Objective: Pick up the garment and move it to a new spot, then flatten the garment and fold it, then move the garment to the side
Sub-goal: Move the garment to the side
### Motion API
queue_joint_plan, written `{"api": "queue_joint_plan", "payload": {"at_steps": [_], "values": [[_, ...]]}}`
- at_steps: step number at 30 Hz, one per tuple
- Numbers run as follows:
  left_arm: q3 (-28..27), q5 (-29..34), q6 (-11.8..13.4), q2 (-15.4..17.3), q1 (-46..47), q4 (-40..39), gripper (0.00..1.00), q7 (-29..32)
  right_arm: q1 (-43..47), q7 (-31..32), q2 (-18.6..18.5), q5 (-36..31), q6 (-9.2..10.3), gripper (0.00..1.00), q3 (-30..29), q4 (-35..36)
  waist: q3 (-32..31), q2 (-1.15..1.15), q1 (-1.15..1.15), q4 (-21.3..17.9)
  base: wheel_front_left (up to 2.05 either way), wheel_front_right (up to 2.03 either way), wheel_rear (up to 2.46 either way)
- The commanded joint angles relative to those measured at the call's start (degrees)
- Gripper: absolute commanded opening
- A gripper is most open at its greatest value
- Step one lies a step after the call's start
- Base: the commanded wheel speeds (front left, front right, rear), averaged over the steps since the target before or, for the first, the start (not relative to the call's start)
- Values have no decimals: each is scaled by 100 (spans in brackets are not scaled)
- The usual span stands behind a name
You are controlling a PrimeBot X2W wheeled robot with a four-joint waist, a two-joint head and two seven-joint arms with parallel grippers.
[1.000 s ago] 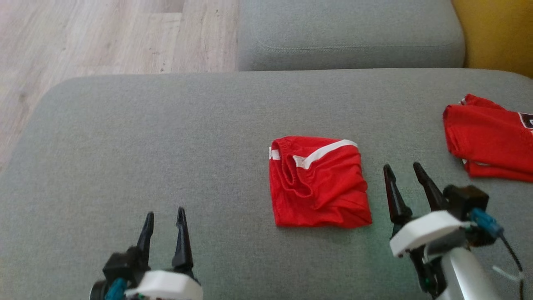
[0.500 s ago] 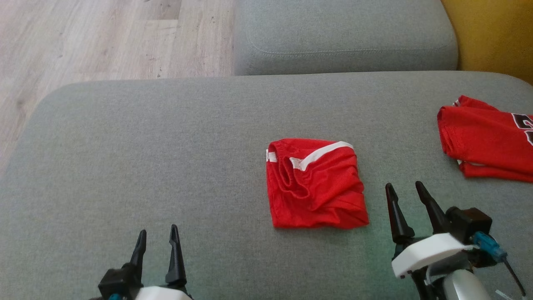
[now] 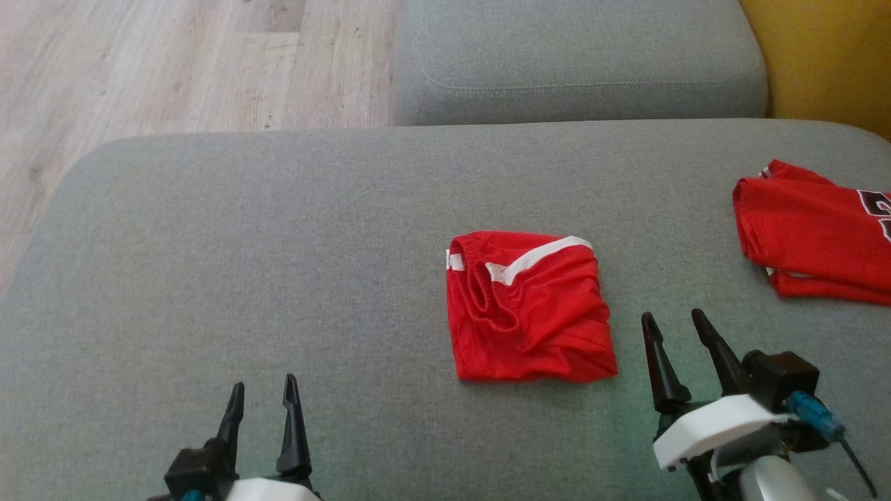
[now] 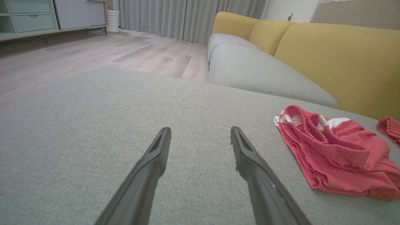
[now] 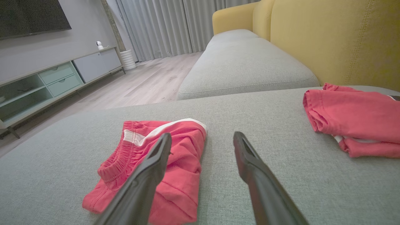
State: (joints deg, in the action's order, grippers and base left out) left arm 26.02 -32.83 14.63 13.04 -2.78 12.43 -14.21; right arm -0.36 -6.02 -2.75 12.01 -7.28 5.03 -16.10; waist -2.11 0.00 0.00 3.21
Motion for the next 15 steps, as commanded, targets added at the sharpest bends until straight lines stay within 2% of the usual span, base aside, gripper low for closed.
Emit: {"api": "queue_joint_plan", "payload": {"at_steps": [1, 15], "values": [[-224, 45, -6, 60, 167, -199, 100, -78, -156, 0, -13, -47, -21, 100, 139, 217, 2, 0, 0, 0, 0, 0, 0], [-214, 77, -3, 51, 182, -231, 100, -78, -230, 183, -13, -128, -21, 100, 77, 173, 71, 0, 0, 70, 0, 0, 0]]}}
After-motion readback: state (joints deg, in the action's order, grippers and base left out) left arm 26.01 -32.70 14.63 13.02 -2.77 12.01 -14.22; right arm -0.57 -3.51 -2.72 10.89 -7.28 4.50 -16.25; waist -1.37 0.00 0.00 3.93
